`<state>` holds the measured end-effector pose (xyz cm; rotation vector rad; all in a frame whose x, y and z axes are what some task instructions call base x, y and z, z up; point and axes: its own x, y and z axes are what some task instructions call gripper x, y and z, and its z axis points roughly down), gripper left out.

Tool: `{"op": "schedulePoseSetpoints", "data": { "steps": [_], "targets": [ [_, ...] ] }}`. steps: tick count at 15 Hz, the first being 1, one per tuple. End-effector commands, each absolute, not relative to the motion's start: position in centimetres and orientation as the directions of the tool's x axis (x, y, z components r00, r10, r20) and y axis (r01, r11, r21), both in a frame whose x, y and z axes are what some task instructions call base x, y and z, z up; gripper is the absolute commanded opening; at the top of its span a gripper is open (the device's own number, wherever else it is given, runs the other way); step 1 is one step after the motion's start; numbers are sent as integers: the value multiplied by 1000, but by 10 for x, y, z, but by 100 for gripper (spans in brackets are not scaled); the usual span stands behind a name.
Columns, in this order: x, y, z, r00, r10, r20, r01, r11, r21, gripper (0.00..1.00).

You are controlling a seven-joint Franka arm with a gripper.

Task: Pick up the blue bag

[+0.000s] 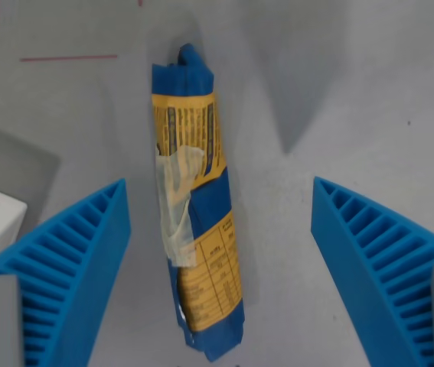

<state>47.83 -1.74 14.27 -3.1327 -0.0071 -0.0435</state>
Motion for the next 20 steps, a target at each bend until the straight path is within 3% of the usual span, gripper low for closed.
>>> {"op": "schedulePoseSetpoints", "data": {
  "steps": [1,3,4,20],
  "targets": [
    [479,-21,129,997,27,77,28,-1000,-11,100],
    [480,-22,119,996,24,85,25,-1000,-10,100],
    [479,-22,114,996,24,85,25,-1000,-9,0],
    [479,-22,114,996,24,85,25,-1000,-9,0]
  ]
}}
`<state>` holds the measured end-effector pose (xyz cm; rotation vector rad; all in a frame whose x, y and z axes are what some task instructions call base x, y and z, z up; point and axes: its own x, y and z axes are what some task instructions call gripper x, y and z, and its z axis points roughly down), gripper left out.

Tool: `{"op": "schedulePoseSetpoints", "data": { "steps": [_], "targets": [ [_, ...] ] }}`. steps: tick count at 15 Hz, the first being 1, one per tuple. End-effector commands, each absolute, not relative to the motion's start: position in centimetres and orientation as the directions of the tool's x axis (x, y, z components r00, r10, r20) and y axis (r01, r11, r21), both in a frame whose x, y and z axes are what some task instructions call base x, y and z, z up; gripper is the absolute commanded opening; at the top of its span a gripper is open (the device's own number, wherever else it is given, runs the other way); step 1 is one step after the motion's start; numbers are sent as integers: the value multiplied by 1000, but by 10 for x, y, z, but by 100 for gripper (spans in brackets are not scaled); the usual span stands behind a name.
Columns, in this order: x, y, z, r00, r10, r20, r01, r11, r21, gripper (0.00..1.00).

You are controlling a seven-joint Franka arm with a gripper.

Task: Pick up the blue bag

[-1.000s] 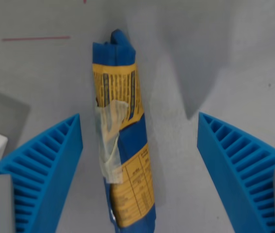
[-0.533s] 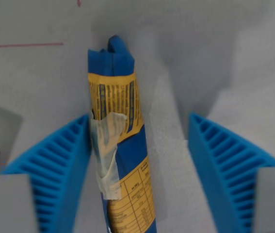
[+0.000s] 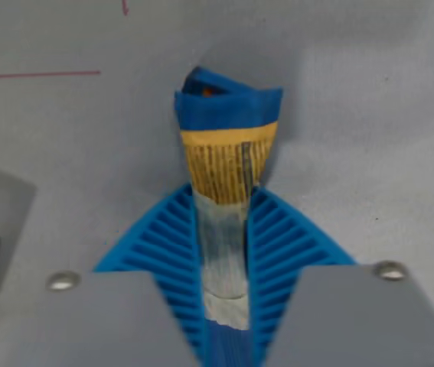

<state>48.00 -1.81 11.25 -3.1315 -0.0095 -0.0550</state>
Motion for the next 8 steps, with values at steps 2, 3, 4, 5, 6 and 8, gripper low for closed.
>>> {"op": "schedulePoseSetpoints", "data": {
  "steps": [2,3,4,5,6,8],
  "targets": [
    [479,-22,114,996,24,85,25,-1000,-9,0],
    [480,-21,119,996,25,84,25,-1000,-9,0],
    [480,-20,124,996,25,81,26,-1000,-9,0],
    [478,-20,129,997,25,76,26,-1000,-10,0],
    [475,-19,134,997,25,70,26,-1000,-10,0],
    [473,-19,144,998,24,58,25,-1000,-11,0]
  ]
}}
